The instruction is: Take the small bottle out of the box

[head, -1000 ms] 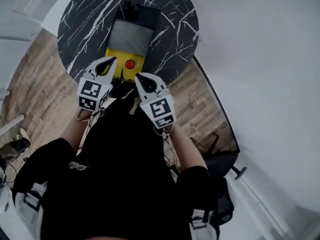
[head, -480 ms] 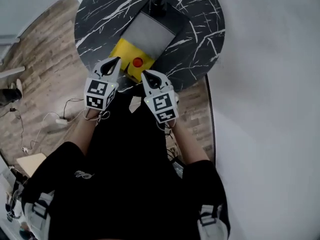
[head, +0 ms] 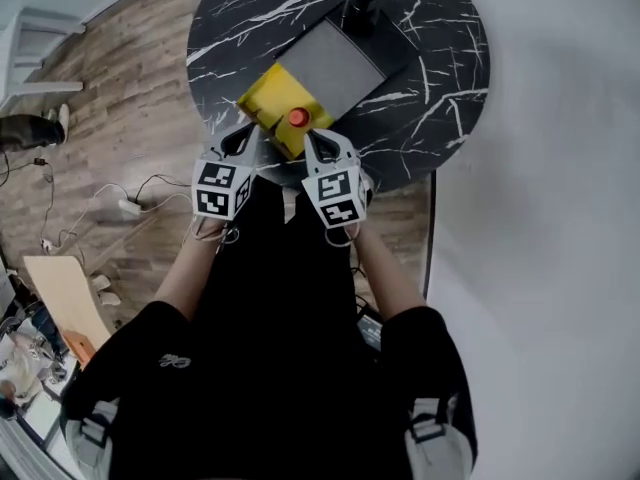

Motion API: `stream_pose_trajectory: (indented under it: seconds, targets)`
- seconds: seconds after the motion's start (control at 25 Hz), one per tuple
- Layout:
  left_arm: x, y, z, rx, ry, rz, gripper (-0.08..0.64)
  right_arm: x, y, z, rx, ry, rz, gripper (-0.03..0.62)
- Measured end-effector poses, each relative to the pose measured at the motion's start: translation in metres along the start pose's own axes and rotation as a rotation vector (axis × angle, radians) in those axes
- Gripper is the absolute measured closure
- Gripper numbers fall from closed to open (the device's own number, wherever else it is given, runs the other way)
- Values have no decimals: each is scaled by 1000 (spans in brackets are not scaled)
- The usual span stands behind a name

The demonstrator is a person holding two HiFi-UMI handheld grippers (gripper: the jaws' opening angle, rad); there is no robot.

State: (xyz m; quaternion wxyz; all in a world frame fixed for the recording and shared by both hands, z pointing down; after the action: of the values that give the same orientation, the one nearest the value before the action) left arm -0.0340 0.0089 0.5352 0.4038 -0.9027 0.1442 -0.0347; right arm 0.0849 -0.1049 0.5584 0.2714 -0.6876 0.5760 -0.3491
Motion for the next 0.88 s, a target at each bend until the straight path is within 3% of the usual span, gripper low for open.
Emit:
stream_pose_trajectory:
  seconds: [0.32, 0.4, 0.44, 0.88]
  targets:
    - [4, -24, 16, 13, 81, 87, 561, -5, -5, -14, -39, 37, 61, 586]
    - [6, -27, 20, 14, 94, 103, 561, -6, -8, -15, -68, 32, 68, 482]
    - [7, -28, 22, 16, 99, 113, 561, -6, -9, -16, -80, 28, 74, 461]
    - [0, -42, 40, 38, 144, 167, 561, -6, -7, -48, -176, -12, 87, 385]
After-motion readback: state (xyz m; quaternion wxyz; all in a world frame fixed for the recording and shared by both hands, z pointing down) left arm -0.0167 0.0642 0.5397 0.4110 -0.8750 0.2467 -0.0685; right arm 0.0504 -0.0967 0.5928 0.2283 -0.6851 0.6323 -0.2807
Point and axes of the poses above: the fingertips, and each gripper's own axes: z backward along the fingers, x to its right, y out of its top, the point moved 7 cm from there along z, backward along the fingers, and after that the axes turned 4 degrees about -z, right-handed, at the moved point
